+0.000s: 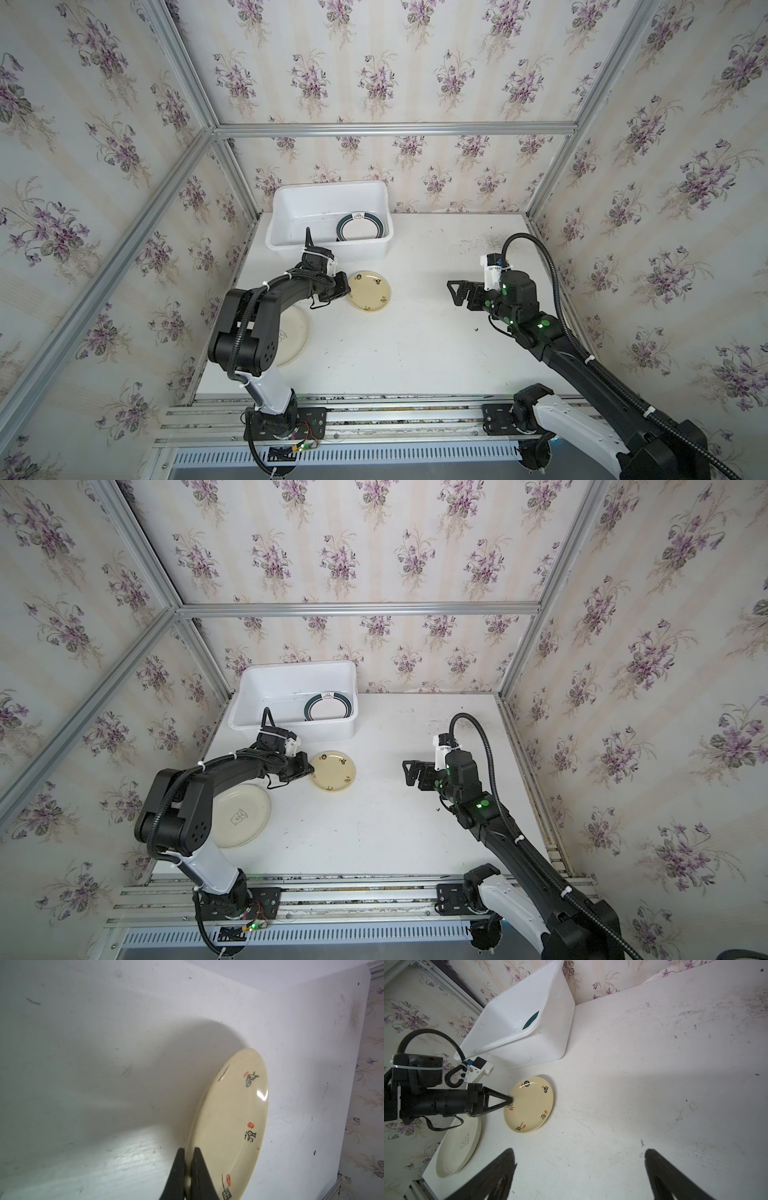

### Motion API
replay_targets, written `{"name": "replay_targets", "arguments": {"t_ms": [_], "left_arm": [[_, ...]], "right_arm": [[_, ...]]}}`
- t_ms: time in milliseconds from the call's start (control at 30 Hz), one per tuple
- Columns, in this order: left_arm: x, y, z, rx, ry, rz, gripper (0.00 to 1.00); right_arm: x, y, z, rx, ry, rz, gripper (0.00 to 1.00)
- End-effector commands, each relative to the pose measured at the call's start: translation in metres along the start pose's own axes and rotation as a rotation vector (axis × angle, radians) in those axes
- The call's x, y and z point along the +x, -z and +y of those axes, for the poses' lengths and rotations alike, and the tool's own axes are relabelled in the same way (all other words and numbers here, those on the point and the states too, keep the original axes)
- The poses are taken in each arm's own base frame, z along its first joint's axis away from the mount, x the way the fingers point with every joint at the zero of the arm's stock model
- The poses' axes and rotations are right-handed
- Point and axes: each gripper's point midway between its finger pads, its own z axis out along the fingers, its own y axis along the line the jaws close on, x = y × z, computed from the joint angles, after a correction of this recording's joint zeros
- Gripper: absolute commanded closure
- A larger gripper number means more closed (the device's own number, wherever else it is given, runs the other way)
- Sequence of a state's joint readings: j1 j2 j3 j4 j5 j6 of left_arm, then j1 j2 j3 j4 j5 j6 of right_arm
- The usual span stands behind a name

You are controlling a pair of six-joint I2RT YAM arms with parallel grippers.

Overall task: Place the plates into the plastic bin on the countertop
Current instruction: Pick up the plate from the center of the table.

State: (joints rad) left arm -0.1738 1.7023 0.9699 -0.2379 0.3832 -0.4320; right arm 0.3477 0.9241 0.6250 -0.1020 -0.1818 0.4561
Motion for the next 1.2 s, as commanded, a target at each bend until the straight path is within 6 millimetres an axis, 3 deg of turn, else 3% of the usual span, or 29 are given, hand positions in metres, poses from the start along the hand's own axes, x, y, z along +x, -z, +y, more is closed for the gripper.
{"name": "replay_targets", "arguments": {"t_ms": [0, 400, 833, 967, 1167], "left_arm": [[0.001, 0.01, -0.019, 0.048, -0.034, -0.007, 1.0], [-0.021, 0.067, -0.087, 0.163, -0.155, -0.159, 1.0], [-0.054, 0.109, -0.135, 0.26, -0.246, -0.238, 1.0], [-0.078, 0.122, -0.144, 0.254, -0.241, -0.295, 1.0], [-0.133, 0.134, -0.147, 0.241, -0.213, -0.385, 1.0]], "right_arm": [[-0.014, 0.002, 0.025, -0.126, 0.026, -0.042, 0.01], [-0.013, 0.004, 0.036, -0.187, 0.041, -0.035, 0.0], [-0.006, 0.007, 0.03, -0.169, 0.052, -0.041, 0.01], [-0.009, 0.006, 0.029, -0.164, 0.054, -0.053, 0.01], [-0.014, 0.0, 0.032, -0.173, 0.056, -0.049, 0.01]]}}
